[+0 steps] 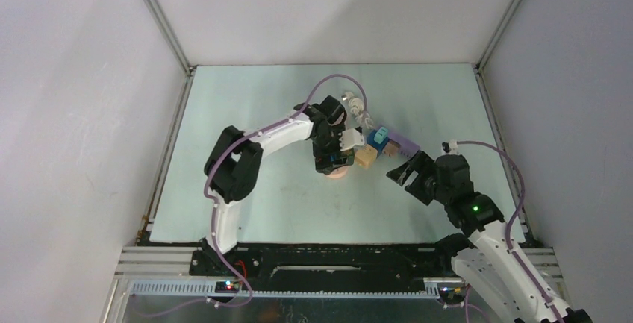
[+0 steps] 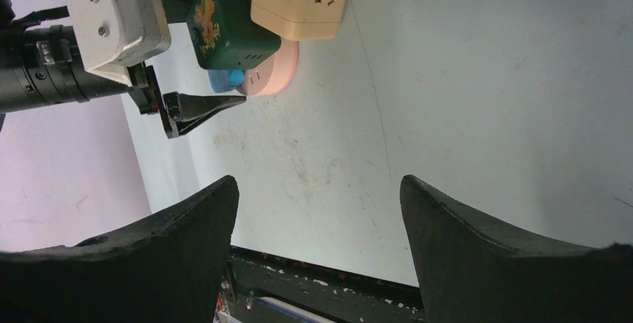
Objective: Insert the plug
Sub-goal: Insert the plug into the socket, then reset both arms
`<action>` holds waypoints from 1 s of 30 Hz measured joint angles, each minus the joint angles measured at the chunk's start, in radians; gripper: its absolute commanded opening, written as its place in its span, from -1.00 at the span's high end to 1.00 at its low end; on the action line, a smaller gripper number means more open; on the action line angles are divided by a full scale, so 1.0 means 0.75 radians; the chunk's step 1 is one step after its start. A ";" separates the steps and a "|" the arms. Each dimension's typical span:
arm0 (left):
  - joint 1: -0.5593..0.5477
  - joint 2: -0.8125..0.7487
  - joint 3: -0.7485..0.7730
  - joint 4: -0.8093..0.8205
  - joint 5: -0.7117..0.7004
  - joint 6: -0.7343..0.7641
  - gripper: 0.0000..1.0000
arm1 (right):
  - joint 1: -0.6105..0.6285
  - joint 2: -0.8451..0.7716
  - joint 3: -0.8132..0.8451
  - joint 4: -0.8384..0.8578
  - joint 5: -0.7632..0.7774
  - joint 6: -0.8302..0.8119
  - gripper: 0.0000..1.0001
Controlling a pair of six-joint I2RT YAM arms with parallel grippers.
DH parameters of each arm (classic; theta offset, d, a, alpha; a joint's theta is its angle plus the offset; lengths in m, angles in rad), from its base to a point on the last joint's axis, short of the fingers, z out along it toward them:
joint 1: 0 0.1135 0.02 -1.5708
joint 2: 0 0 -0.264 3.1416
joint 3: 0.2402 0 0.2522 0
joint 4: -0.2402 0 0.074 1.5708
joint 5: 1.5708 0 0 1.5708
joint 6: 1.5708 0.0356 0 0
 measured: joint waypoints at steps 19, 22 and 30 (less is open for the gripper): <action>-0.008 -0.412 -0.339 0.356 -0.031 -0.132 -0.99 | -0.056 0.000 0.004 -0.014 -0.047 -0.054 -0.80; 0.022 -0.519 -0.380 0.431 -0.042 -0.214 -1.00 | -0.057 0.021 0.041 -0.041 -0.038 -0.112 -0.99; 0.356 -1.194 -0.739 0.747 -0.075 -0.612 -1.00 | -0.140 0.160 0.241 -0.044 0.091 -0.386 -0.99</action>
